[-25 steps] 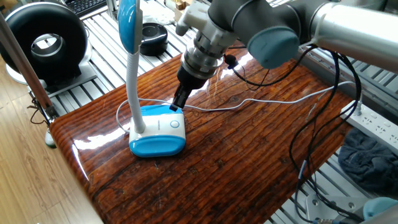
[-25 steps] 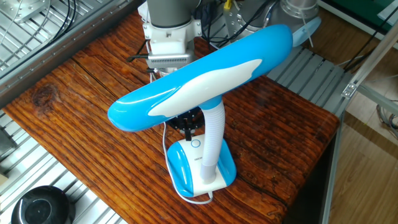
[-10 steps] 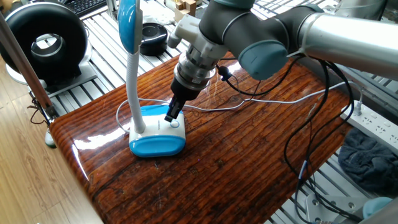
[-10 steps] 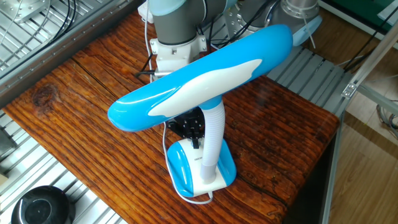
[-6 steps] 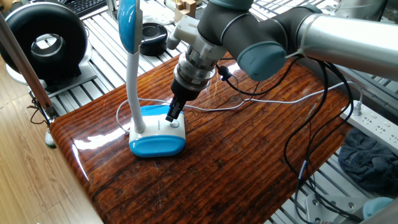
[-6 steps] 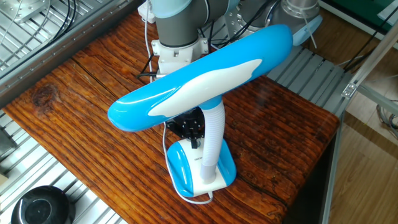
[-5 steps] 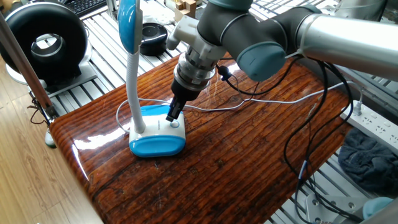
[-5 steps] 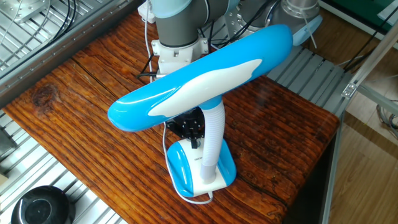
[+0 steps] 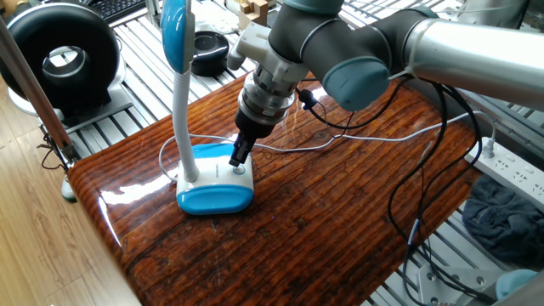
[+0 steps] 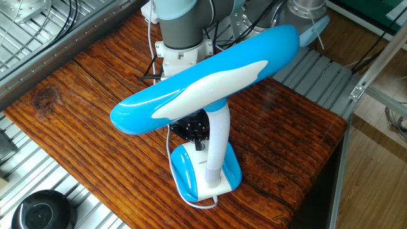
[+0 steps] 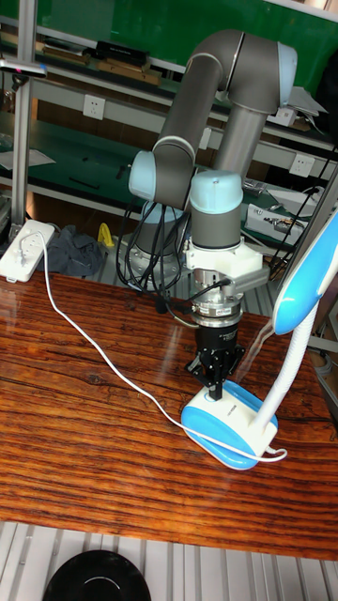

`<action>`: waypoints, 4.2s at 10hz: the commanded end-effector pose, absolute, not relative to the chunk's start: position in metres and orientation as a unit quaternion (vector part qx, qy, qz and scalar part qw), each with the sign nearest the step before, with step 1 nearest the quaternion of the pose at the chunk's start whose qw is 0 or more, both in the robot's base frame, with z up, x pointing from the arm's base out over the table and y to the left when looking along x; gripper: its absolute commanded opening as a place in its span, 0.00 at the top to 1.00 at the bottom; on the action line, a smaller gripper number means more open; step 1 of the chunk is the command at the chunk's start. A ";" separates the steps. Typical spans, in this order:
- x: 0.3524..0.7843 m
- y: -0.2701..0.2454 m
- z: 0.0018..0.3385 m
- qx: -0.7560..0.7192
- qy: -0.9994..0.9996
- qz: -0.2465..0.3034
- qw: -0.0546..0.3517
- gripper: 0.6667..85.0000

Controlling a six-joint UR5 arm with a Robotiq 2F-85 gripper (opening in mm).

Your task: Turn on the desk lamp by pressing the button

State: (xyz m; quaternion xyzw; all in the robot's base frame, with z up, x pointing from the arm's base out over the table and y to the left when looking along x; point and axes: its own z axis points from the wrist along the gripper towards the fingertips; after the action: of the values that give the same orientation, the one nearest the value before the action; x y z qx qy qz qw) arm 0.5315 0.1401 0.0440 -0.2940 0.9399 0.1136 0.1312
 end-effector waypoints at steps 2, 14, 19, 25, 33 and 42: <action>0.532 0.144 0.047 -0.284 0.941 0.126 0.134 1.00; 0.532 0.146 0.040 -0.276 0.941 0.138 0.135 1.00; 0.532 0.144 0.037 -0.272 0.943 0.139 0.135 1.00; 0.532 0.141 0.039 -0.273 0.941 0.143 0.138 1.00; 0.533 0.140 0.038 -0.272 0.939 0.150 0.144 1.00; 0.543 0.143 0.043 -0.267 0.936 0.156 0.169 1.00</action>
State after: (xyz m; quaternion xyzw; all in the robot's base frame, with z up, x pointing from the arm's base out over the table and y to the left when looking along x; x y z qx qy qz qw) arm 0.5385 0.1416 0.0381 -0.2734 0.9370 0.1491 0.1582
